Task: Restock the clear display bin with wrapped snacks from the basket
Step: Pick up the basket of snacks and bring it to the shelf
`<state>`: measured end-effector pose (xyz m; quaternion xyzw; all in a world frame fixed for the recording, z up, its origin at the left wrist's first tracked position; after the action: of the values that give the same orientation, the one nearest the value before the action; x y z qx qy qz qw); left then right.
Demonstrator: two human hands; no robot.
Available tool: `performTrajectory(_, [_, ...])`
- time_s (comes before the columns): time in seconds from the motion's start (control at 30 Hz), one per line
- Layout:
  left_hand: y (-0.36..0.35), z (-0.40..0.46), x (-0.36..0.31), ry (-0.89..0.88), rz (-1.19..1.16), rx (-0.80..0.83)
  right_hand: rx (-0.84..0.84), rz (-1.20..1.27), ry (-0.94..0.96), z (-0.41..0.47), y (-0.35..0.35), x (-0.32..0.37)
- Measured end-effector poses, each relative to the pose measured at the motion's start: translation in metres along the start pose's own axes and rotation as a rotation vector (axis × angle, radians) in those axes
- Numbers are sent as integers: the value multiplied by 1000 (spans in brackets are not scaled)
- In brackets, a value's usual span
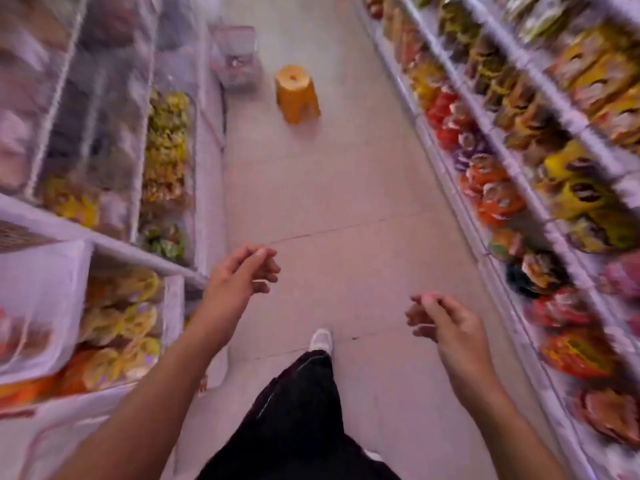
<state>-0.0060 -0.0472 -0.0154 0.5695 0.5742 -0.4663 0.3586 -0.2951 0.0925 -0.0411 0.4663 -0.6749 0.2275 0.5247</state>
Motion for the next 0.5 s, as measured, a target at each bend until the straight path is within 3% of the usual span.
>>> performTrajectory(0.2, [77, 64, 4, 27, -84, -151, 201, -69, 58, 100, -111, 52])
performTrajectory(0.5, [68, 208, -49, 66, -25, -22, 227, -187, 42, 216, -168, 112])
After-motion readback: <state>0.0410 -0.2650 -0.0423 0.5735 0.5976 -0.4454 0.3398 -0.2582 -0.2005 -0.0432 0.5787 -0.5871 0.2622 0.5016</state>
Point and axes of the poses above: each hand's wrist, its own z-axis towards the middle knuckle, its own y-axis out of the back of the hand, x = y × z, the point moved 5 cm from there along z, towards the middle knuckle, and after that the axes turned 7 degrees about -z, right-handed, at the moved point
